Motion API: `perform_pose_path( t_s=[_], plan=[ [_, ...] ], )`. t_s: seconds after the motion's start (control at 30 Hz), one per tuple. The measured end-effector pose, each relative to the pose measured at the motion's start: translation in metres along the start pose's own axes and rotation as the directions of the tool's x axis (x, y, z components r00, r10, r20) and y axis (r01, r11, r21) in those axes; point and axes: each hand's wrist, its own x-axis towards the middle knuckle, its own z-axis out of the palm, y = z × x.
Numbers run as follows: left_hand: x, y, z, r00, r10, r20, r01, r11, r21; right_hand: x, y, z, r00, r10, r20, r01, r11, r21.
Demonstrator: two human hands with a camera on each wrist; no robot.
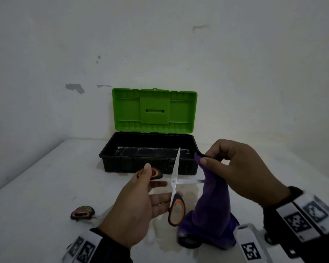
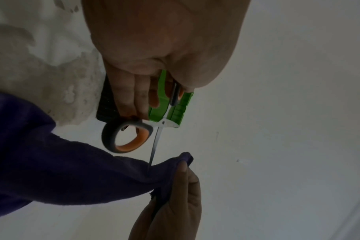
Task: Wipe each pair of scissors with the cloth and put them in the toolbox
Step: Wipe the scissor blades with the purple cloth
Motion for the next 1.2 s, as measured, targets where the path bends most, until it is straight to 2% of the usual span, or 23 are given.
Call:
perform_pose_path(
  t_s=[0.2, 0.37, 0.47, 0.6, 0.8, 0.93, 1.0, 1.07, 1.2],
  plan=[
    [0.0, -0.003, 0.006, 0.999, 0.026, -0.045, -0.028, 0.999, -0.034, 0.01, -0.005, -0.015, 0.997, -0.065, 0.045, 0.069, 0.995, -0.079],
    [-0.004, -0.002, 0.015, 0.975, 0.213, -0.062, -0.208, 0.975, 0.081, 0.005, -0.016, -0.01, 0.976, -0.13, 0.175, 0.137, 0.99, -0.025],
    [-0.003, -0.004, 0.018, 0.951, 0.304, -0.059, -0.293, 0.944, 0.152, -0.004, -0.02, 0.007, 0.967, -0.167, 0.194, 0.175, 0.984, -0.027],
    [-0.004, -0.006, 0.019, 0.918, 0.393, -0.053, -0.368, 0.895, 0.251, -0.016, -0.02, 0.023, 0.972, -0.216, 0.087, 0.226, 0.965, -0.135],
    [-0.005, -0.008, 0.019, 0.849, 0.527, -0.041, -0.477, 0.796, 0.374, -0.028, -0.024, 0.04, 0.973, -0.223, -0.051, 0.207, 0.954, -0.217],
    [-0.007, -0.006, 0.02, 0.812, 0.584, -0.016, -0.525, 0.741, 0.417, -0.03, -0.028, 0.044, 0.972, -0.173, -0.162, 0.144, 0.974, -0.175],
    [-0.007, -0.005, 0.019, 0.81, 0.586, -0.012, -0.529, 0.74, 0.415, -0.024, -0.027, 0.041, 0.97, -0.111, -0.214, 0.088, 0.99, -0.113],
    [-0.008, -0.003, 0.019, 0.814, 0.581, -0.02, -0.524, 0.748, 0.406, -0.021, -0.027, 0.04, 0.973, -0.085, -0.215, 0.071, 0.995, -0.069],
    [-0.008, 0.0, 0.016, 0.805, 0.593, -0.029, -0.53, 0.74, 0.415, -0.03, -0.034, 0.045, 0.975, -0.15, -0.165, 0.133, 0.985, -0.109]
  ],
)
